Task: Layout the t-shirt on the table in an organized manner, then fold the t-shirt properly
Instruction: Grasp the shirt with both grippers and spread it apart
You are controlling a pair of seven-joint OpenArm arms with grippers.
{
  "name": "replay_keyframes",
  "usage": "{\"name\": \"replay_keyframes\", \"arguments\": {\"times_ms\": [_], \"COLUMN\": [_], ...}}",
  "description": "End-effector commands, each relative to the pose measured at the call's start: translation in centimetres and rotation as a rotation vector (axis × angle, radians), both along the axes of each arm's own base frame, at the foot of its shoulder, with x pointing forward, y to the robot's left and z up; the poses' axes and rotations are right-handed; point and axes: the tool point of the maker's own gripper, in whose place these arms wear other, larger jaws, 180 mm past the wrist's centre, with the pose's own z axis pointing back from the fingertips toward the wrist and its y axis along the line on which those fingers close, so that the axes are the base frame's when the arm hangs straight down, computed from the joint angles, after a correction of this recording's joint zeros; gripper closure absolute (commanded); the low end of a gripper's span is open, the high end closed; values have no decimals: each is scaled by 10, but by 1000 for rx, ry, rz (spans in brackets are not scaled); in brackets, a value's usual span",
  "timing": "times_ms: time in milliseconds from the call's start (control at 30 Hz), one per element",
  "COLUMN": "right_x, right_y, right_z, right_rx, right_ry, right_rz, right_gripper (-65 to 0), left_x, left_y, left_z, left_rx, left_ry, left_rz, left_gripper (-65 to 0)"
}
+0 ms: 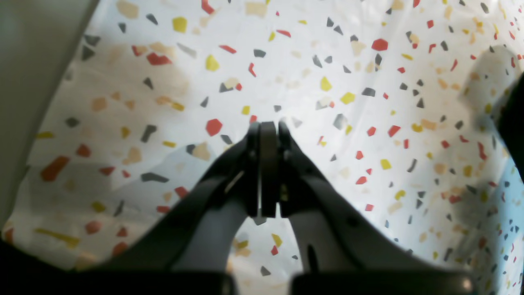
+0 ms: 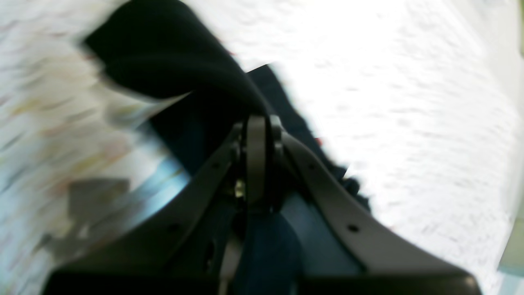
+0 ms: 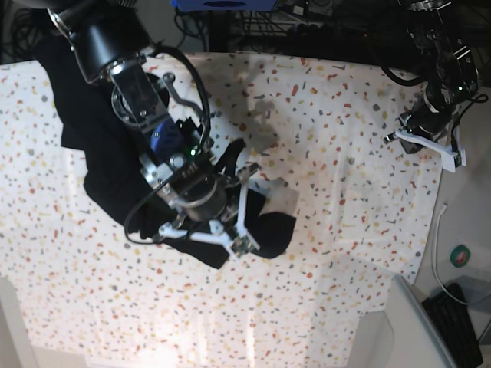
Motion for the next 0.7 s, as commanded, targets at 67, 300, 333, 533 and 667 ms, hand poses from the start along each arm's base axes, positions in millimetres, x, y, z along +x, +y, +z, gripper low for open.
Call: {"name": "replay_keyframes", "arguments": {"times_ms": [67,300,333,533,667], "right_x": [-27,-83,-84,-99,-108], "right_y": [24,38,38,34,36], "right_z": [14,-34,-39,-82,-90], "right_rx": [53,52,53,-6,-19], "right_ry": [-24,123,128,225,272], "right_rz": [57,101,104,114,109], "right_gripper": [0,0,0,0,0], "left_x": [10,0,-3,-5,1], "left_y": [4,-33,-40,-123,-142], "left_z": [18,19,20,6,0], "left_rx": [29,-168,-209,-376,-410], "left_ry": [-58,-133,-147,-115,-106], "left_rz": [-11,-103,-118,-290,-324], "left_gripper": [0,-224,-286,-532,-508]}}
